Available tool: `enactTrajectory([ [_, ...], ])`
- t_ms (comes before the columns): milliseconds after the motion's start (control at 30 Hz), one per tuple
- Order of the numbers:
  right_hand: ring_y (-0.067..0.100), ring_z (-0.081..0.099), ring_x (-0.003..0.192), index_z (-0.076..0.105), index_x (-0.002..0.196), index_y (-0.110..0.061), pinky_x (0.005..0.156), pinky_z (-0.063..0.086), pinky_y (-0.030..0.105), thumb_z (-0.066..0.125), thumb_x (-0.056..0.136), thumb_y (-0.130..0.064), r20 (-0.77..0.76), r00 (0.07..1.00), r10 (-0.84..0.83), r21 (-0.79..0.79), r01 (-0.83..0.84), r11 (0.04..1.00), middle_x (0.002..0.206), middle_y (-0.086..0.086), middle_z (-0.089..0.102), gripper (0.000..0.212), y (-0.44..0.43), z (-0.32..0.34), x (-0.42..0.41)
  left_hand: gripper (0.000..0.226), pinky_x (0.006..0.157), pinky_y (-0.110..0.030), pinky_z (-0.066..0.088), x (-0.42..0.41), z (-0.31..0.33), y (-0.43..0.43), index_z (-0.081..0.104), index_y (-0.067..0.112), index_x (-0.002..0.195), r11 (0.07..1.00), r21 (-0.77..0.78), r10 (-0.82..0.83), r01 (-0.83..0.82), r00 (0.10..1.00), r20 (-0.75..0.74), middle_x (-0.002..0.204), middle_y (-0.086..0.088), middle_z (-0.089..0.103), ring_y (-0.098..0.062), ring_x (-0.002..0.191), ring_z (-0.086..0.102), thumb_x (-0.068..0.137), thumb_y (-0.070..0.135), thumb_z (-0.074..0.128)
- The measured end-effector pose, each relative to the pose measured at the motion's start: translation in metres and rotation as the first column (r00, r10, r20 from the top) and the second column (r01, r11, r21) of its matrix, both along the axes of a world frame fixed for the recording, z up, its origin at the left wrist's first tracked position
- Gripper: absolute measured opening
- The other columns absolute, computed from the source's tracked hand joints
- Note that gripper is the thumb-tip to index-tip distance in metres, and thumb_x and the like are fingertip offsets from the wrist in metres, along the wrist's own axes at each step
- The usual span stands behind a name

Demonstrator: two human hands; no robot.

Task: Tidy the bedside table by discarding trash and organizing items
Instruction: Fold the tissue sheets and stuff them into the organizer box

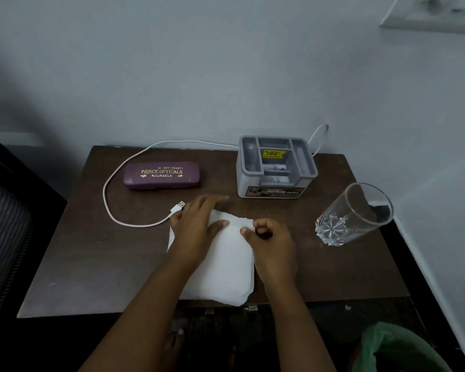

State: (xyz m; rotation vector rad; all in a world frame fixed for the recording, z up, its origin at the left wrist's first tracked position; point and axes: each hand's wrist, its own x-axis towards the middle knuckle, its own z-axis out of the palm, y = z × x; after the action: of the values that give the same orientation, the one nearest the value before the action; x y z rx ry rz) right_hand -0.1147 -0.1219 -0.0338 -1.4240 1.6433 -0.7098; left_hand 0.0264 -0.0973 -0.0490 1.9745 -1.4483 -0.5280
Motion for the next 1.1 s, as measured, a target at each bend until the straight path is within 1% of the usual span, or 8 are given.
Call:
enactTrajectory([
  [167, 0.007, 0.06, 0.081, 0.056, 0.065, -0.035, 0.067, 0.047, 0.027, 0.075, 0.072, -0.027, 0.017, 1.0, 0.019, -0.083, -0.018, 0.996, 0.092, -0.011, 0.057, 0.023, 0.003, 0.0, 0.0, 0.028, 0.094, -0.026, 0.006, -0.001, 0.003, 0.001, 0.061, 0.046, 0.108, 0.998, -0.021, -0.061, 0.064, 0.989, 0.137, 0.136, 0.018, 0.045, -0.008, 0.132, 0.031, 0.085, 0.028, 0.061],
  [400, 0.002, 0.055, 0.073, 0.057, 0.067, -0.03, 0.054, 0.038, 0.018, 0.075, 0.073, -0.028, -0.02, 0.999, 0.044, -0.139, -0.046, 0.989, 0.088, -0.011, 0.053, 0.02, 0.007, 0.004, 0.002, 0.021, 0.097, -0.031, 0.007, 0.002, 0.004, 0.002, 0.065, 0.039, 0.098, 0.996, -0.026, -0.084, 0.088, 0.986, 0.144, 0.131, 0.018, 0.051, -0.01, 0.134, 0.029, 0.08, 0.027, 0.067],
  [600, 0.007, 0.054, 0.069, 0.055, 0.062, -0.024, 0.056, 0.042, 0.02, 0.078, 0.071, -0.019, -0.023, 0.998, 0.066, -0.248, -0.07, 0.966, 0.084, -0.004, 0.053, 0.025, 0.008, 0.003, 0.004, 0.028, 0.09, -0.022, 0.004, 0.002, 0.009, 0.003, 0.064, 0.044, 0.097, 0.99, -0.084, -0.101, 0.112, 0.986, 0.129, 0.132, 0.021, 0.047, -0.002, 0.129, 0.027, 0.078, 0.024, 0.07],
  [767, 0.008, 0.054, 0.073, 0.053, 0.064, -0.028, 0.06, 0.04, 0.015, 0.079, 0.069, -0.018, -0.015, 0.989, 0.15, -0.278, -0.148, 0.949, 0.083, -0.003, 0.055, 0.029, 0.006, 0.0, 0.0, 0.019, 0.087, -0.02, 0.004, 0.001, 0.009, 0.003, 0.068, 0.037, 0.082, 0.987, -0.099, -0.112, 0.13, 0.979, 0.173, 0.128, 0.017, 0.056, -0.013, 0.131, 0.035, 0.075, 0.021, 0.073],
  [900, 0.007, 0.055, 0.082, 0.062, 0.091, -0.025, 0.067, 0.044, 0.013, 0.079, 0.07, -0.025, 0.043, 0.978, 0.202, -0.203, -0.19, 0.961, 0.09, -0.01, 0.059, 0.028, 0.003, 0.0, -0.001, 0.016, 0.087, -0.021, 0.005, 0.005, 0.012, 0.002, 0.069, 0.037, 0.083, 0.983, -0.127, -0.11, 0.132, 0.979, 0.172, 0.121, 0.019, 0.06, -0.013, 0.13, 0.038, 0.074, 0.024, 0.073],
  [967, 0.008, 0.057, 0.082, 0.069, 0.087, -0.022, 0.075, 0.047, 0.025, 0.076, 0.073, -0.025, -0.011, 0.97, 0.244, -0.238, -0.239, 0.941, 0.086, -0.011, 0.059, 0.016, 0.001, 0.0, 0.0, 0.016, 0.088, -0.023, 0.005, 0.006, 0.018, 0.001, 0.068, 0.038, 0.084, 0.977, -0.142, -0.13, 0.158, 0.974, 0.186, 0.12, 0.02, 0.059, -0.013, 0.131, 0.037, 0.074, 0.026, 0.073],
  [1033, 0.003, 0.056, 0.073, 0.069, 0.077, -0.018, 0.07, 0.045, 0.021, 0.072, 0.078, -0.022, 0.023, 0.958, 0.287, -0.211, -0.276, 0.938, 0.077, -0.01, 0.06, 0.005, -0.001, 0.003, 0.001, 0.017, 0.09, -0.022, 0.006, 0.01, 0.024, 0.0, 0.067, 0.041, 0.086, 0.969, -0.161, -0.152, 0.185, 0.969, 0.195, 0.123, 0.024, 0.055, -0.011, 0.134, 0.034, 0.074, 0.031, 0.072],
  [1100, 0.002, 0.057, 0.07, 0.063, 0.077, -0.017, 0.065, 0.045, 0.019, 0.066, 0.083, -0.02, 0.167, 0.935, 0.312, -0.066, -0.305, 0.95, 0.076, -0.004, 0.063, 0.008, -0.001, 0.011, 0.0, 0.022, 0.105, -0.031, 0.011, 0.019, 0.032, 0.002, 0.064, 0.047, 0.095, 0.97, -0.157, -0.175, 0.187, 0.981, 0.089, 0.13, 0.026, 0.05, -0.007, 0.136, 0.031, 0.074, 0.042, 0.069],
])
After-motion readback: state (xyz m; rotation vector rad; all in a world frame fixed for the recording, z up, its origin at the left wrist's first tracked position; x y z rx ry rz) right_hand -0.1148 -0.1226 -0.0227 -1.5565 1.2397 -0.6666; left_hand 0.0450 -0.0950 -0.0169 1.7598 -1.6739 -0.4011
